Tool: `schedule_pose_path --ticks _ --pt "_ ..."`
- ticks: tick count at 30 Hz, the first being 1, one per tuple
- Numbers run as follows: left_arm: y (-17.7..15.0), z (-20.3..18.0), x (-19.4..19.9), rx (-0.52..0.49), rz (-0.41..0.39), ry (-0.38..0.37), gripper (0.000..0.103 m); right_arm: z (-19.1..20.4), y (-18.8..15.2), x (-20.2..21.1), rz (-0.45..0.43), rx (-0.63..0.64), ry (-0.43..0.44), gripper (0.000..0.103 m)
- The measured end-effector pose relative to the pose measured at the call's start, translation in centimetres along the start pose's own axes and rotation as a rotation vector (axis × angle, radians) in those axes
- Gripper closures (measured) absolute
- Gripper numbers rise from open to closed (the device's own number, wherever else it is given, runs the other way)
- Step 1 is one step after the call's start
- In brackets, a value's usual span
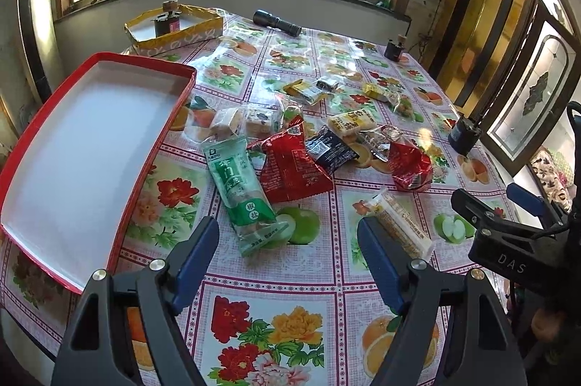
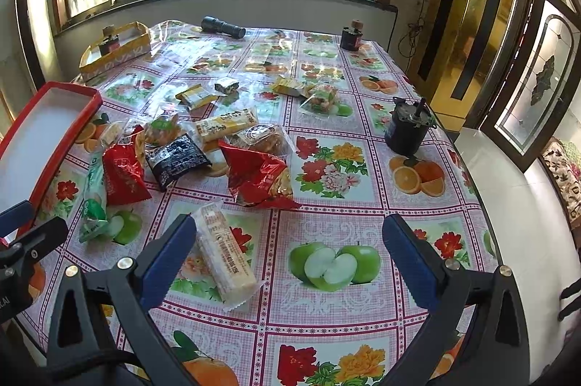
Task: Organize snacks
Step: 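Grasp the green snack bag with left tool while right tool grasps the white wrapped bar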
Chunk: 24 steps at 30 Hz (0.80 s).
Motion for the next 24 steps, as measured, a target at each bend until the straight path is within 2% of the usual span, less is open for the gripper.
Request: schedule_pose_path --ticks 3,5,10,13,16,20,24 --pt "0.0 0.2 -0.1 0.002 0.004 0.002 0.024 0.0 -0.3 -0.2 0.011 0.002 0.016 0.001" --pt "0.0 0.3 -0.2 0.003 0.006 0.006 0.024 0.0 -0.4 -0.3 0.018 0.004 0.067 0.001" --pt "-0.1 0.7 -0.6 0.009 0.021 0.001 0.024 -0.8 -1.7 -0.8 0.085 -0.007 0.314 0.001" --pt "-0.2 1.5 -1.0 0.037 0.043 -0.004 0.024 -1.1 -2.8 -1.6 0.120 -0.004 0.330 0.002" --pt "-0.1 2.0 -1.6 0.050 0.062 0.009 0.024 -1.1 -3.6 -2.3 0.154 0.012 0.373 0.007" --pt "0.5 2.3 -3.3 0.063 0.109 0.014 0.024 -0.8 -3.8 -3.2 0.184 0.025 0.408 0.018" --pt "1.5 2.4 -5.6 0.046 0.169 0.067 0.024 0.8 -3.2 -4.5 0.221 0.078 0.423 0.031"
Point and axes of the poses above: each gripper's, at about its wrist camera, not at the fingertips, and x roughly against the way its jaws point, z to its left, y to its top, the point moved 2 cm from there along -x, roughly the way its jaws point, and after that the axes turned 8 degrees about -x, right-handed, at the moved point
